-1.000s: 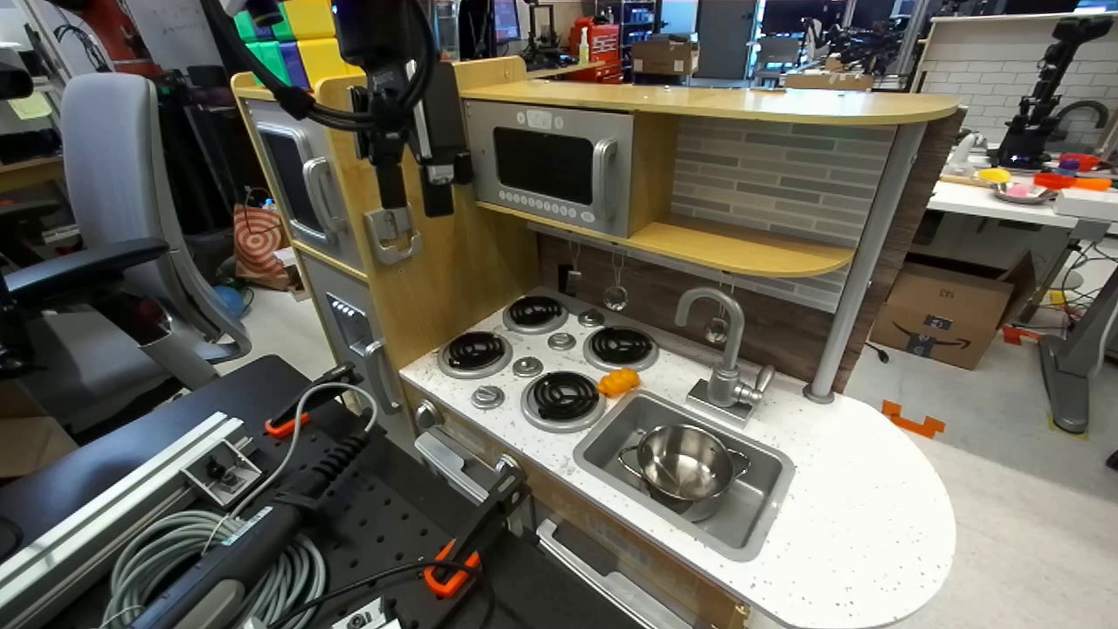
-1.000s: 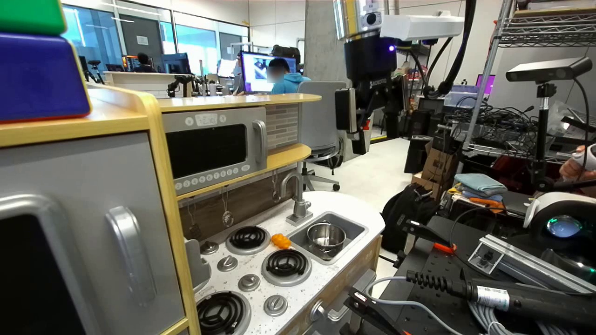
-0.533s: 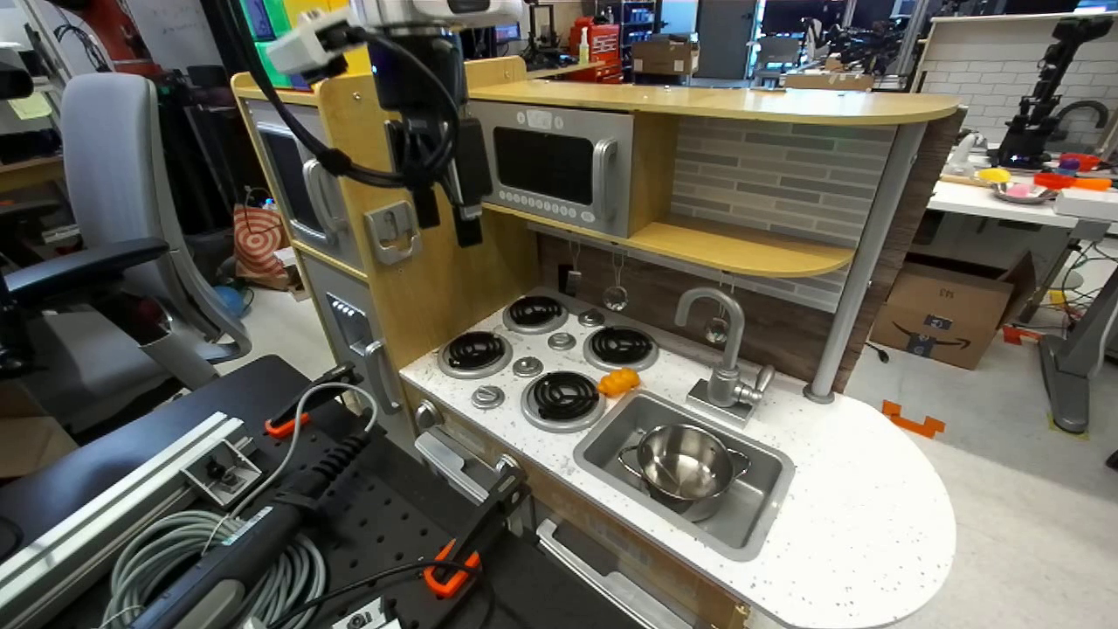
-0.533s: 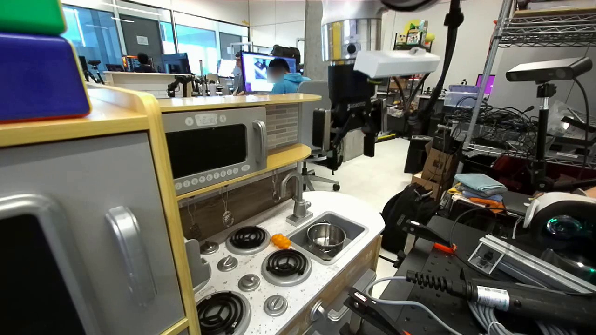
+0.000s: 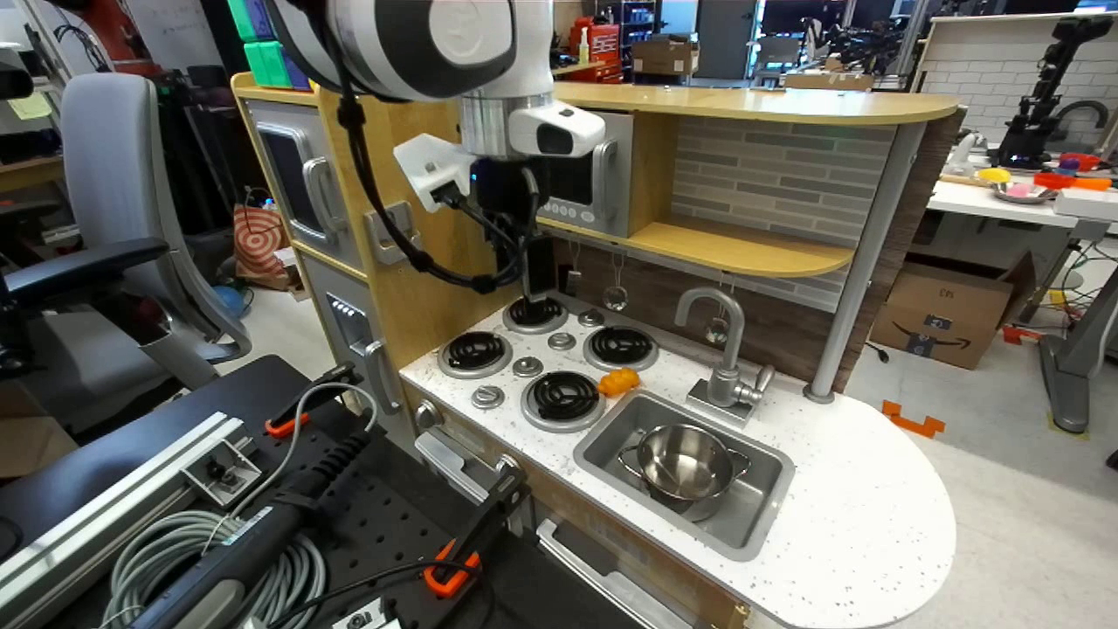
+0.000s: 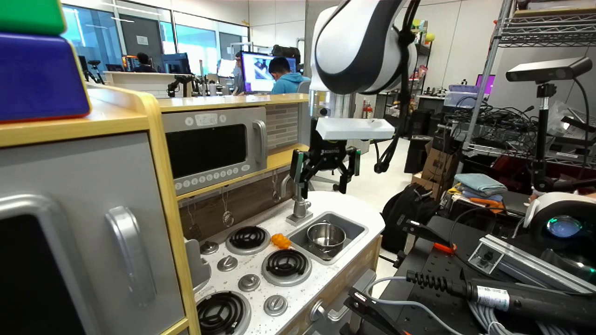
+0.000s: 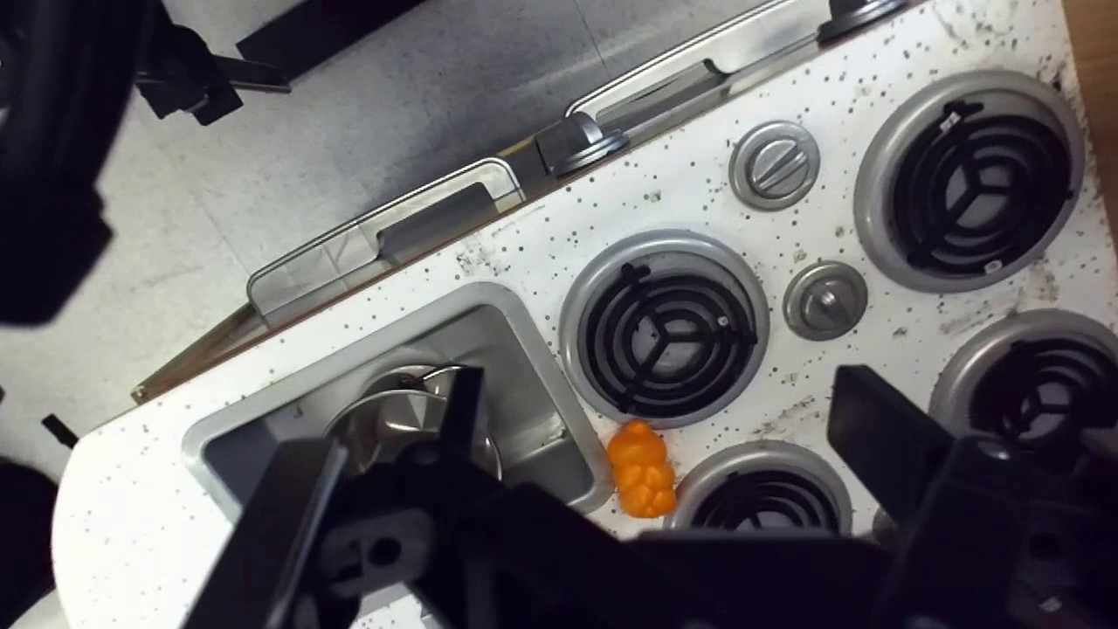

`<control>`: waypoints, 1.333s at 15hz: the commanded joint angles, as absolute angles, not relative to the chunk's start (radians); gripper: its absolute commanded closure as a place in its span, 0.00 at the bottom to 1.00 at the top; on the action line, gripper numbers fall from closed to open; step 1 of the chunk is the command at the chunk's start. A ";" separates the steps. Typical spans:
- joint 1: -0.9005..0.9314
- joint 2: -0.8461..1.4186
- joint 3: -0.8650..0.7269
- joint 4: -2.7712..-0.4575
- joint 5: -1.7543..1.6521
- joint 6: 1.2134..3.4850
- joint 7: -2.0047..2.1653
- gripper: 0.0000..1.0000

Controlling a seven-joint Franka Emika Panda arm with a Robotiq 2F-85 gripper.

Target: Put the carrot plush toy in the pot in the sink

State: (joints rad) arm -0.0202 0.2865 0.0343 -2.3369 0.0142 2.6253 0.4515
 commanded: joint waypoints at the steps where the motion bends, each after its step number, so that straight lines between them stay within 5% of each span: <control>1: 0.014 0.316 -0.005 -2.308 0.057 2.615 0.432 0.00; 10: 0.035 0.464 -0.019 -2.218 0.134 2.756 0.484 0.00; 20: 0.187 0.900 -0.219 -1.801 0.092 2.705 0.642 0.00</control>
